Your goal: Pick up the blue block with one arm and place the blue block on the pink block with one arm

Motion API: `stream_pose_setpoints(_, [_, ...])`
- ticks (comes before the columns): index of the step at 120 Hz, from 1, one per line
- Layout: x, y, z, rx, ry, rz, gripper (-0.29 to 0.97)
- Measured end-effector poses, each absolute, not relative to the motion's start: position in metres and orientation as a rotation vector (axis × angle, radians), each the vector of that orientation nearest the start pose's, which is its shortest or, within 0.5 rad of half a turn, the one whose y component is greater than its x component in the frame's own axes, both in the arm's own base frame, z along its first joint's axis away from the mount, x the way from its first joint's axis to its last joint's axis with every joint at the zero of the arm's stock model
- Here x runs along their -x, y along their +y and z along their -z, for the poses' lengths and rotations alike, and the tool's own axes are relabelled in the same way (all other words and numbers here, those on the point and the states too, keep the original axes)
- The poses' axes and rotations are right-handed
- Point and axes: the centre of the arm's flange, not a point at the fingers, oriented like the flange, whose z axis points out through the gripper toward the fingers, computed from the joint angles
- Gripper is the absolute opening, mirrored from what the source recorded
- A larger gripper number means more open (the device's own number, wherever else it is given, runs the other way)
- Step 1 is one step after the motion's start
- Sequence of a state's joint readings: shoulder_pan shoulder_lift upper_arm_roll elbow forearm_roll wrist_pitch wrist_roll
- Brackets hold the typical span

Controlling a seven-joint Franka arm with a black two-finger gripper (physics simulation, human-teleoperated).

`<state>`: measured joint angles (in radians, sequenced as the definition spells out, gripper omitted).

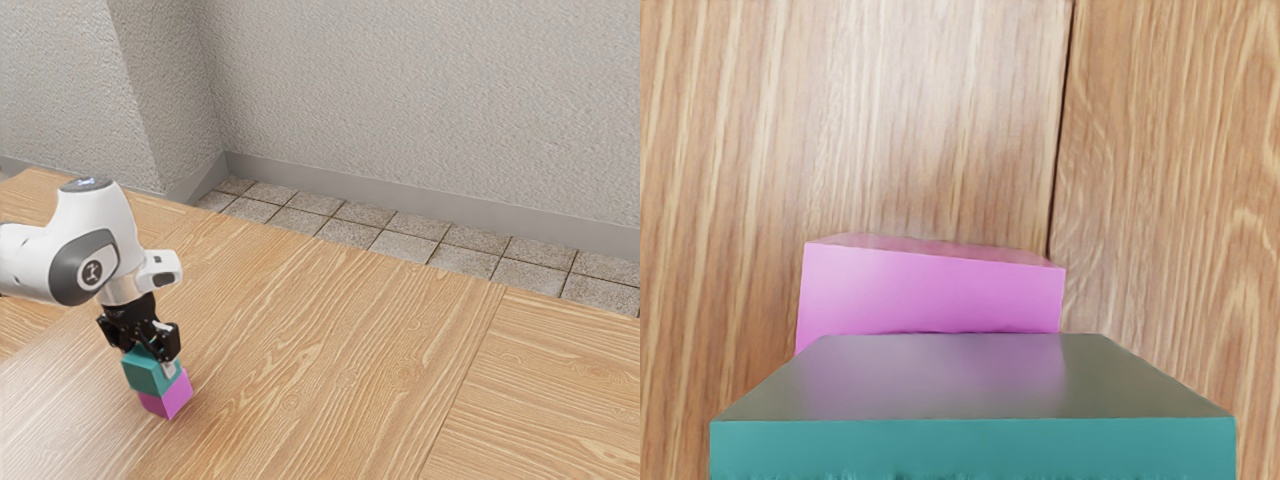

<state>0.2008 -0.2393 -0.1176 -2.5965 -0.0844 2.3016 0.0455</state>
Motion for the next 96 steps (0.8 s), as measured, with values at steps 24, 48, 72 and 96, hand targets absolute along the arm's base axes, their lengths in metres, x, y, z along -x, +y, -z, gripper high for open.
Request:
stream_pose_setpoints(24, [-0.421,0.039,-0.332,3.178,-0.147,-0.089,0.36])
stream_pose_setpoints(48, [-0.421,0.045,-0.333,3.187,-0.151,-0.086,0.5])
stream_pose_setpoints(72, [-0.482,0.031,-0.5,3.145,-0.044,0.351,0.61])
stream_pose_setpoints(96, [-0.504,0.02,-0.643,3.162,0.075,0.382,0.65])
